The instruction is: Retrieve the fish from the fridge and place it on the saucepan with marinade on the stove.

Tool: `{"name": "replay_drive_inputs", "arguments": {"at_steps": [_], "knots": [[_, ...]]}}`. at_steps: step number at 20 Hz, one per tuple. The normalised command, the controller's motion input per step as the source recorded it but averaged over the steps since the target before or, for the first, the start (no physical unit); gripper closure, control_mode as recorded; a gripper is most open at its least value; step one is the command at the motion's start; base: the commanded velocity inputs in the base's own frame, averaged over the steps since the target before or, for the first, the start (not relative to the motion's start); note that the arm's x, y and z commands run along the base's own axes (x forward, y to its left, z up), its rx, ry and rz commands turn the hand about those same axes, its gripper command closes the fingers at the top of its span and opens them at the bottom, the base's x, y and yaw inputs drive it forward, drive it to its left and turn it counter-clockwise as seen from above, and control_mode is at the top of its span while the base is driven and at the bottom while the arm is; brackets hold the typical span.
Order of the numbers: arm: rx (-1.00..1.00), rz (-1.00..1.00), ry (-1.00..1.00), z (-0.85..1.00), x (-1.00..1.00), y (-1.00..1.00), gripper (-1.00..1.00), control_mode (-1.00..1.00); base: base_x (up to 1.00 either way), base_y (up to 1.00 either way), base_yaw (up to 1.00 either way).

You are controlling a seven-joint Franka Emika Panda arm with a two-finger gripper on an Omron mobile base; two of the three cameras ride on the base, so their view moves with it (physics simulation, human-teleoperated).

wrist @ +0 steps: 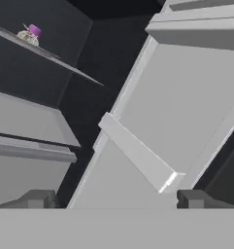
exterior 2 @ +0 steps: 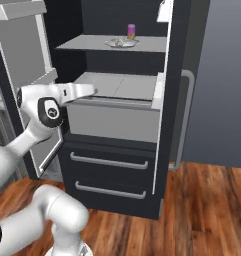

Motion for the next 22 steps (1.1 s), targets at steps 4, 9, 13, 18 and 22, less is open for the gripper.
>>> {"name": "replay_drive_inputs", "arguments": {"at_steps": [4,9,13,18,22], "knots": [[0.00,-0.01,0.02,0.19,-0.85,-0.06,-1.00,-1.00,0.00,0.00,0.00],[0.00,0.12,0.00,0.18,-0.59,0.09,-1.00,-1.00,0.00,0.00,0.00],[0.09,0.24,0.01,0.21,-0.46,0.10,-1.00,-1.00,0.00,0.00,0.00],[0.20,0.23,0.10,0.31,-0.51,0.04,-1.00,-1.00,0.00,0.00,0.00],[0.24,0.18,0.17,0.23,-0.61,0.09,-1.00,-1.00,0.00,0.00,0.00]]}}
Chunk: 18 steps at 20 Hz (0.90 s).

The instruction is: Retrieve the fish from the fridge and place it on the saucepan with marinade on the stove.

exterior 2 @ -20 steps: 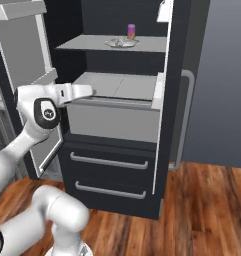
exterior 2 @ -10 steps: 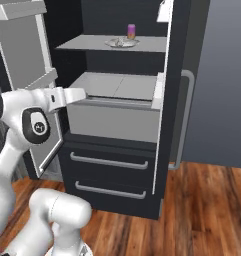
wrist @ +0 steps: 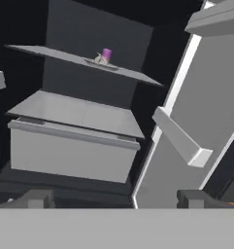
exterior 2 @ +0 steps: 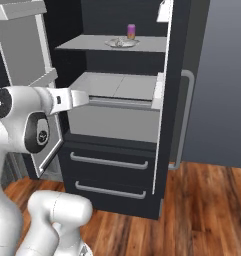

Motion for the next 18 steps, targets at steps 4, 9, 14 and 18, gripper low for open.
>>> {"name": "replay_drive_inputs", "arguments": {"at_steps": [4,9,14,18], "knots": [[0.17,0.07,0.16,0.29,-0.49,0.08,-1.00,-1.00,0.00,0.00,0.00],[0.13,0.03,0.06,0.01,-0.76,0.03,-1.00,-1.00,0.00,0.00,0.00],[0.10,0.00,0.01,0.00,-0.83,0.01,-1.00,-1.00,0.00,0.00,0.00],[0.01,0.00,0.10,0.16,-0.56,0.01,-1.00,-1.00,0.00,0.00,0.00]]}}
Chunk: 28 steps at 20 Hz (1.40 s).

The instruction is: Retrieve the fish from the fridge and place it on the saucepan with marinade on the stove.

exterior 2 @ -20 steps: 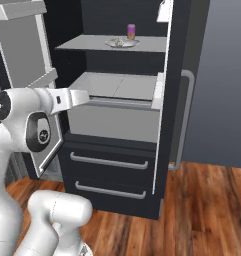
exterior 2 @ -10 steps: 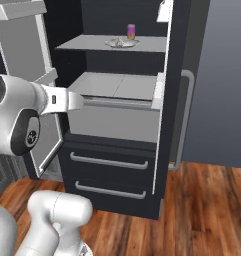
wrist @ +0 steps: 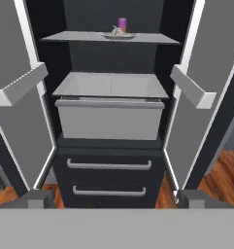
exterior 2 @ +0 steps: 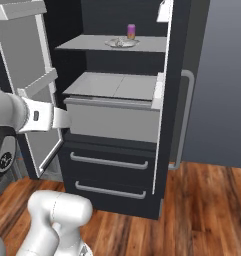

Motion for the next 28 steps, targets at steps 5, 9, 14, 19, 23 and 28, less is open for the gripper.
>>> {"name": "replay_drive_inputs", "arguments": {"at_steps": [5,9,14,19,23,28], "knots": [[0.00,-0.04,0.18,0.39,-0.33,0.08,-1.00,-1.00,0.00,0.00,0.00],[0.02,-0.06,0.16,0.28,-0.35,0.00,-1.00,-1.00,0.00,0.00,0.00],[0.08,-0.02,0.09,0.00,-0.51,0.00,-1.00,-1.00,0.00,0.00,0.00],[0.02,0.00,0.01,-0.17,-0.41,0.00,-1.00,-1.00,0.00,0.00,0.00],[-0.02,0.00,0.00,-0.27,-0.10,0.08,-1.00,-1.00,0.00,0.00,0.00],[-0.03,0.00,0.00,-0.20,-0.04,0.11,-1.00,-1.00,0.00,0.00,0.00]]}}
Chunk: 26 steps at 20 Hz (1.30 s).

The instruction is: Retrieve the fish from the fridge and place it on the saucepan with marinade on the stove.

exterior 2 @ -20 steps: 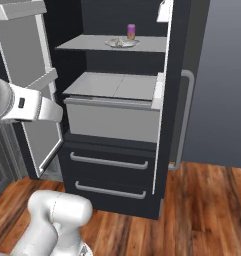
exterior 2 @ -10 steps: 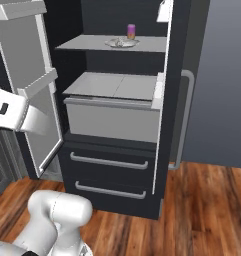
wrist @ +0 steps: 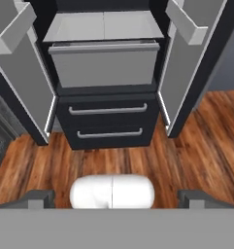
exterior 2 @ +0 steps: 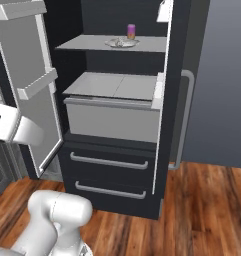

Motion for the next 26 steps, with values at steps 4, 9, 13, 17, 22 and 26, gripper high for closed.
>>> {"name": "replay_drive_inputs", "arguments": {"at_steps": [4,9,13,17,22,26], "knots": [[-0.02,0.00,0.00,-0.24,-0.03,0.20,-1.00,-1.00,0.00,0.00,0.00],[0.00,0.01,0.00,-0.04,-0.03,0.03,-1.00,-1.00,0.00,0.00,0.00],[0.00,0.00,0.00,0.00,0.00,0.00,-1.00,-1.00,0.00,0.00,0.00],[0.00,0.00,0.00,0.00,0.00,0.00,-1.00,-1.00,0.00,0.00,0.00],[0.00,0.00,0.00,0.00,0.00,0.00,-1.00,1.00,0.14,0.00,0.00],[0.00,0.00,0.00,0.00,0.00,0.00,-1.00,1.00,0.41,0.03,0.00]]}}
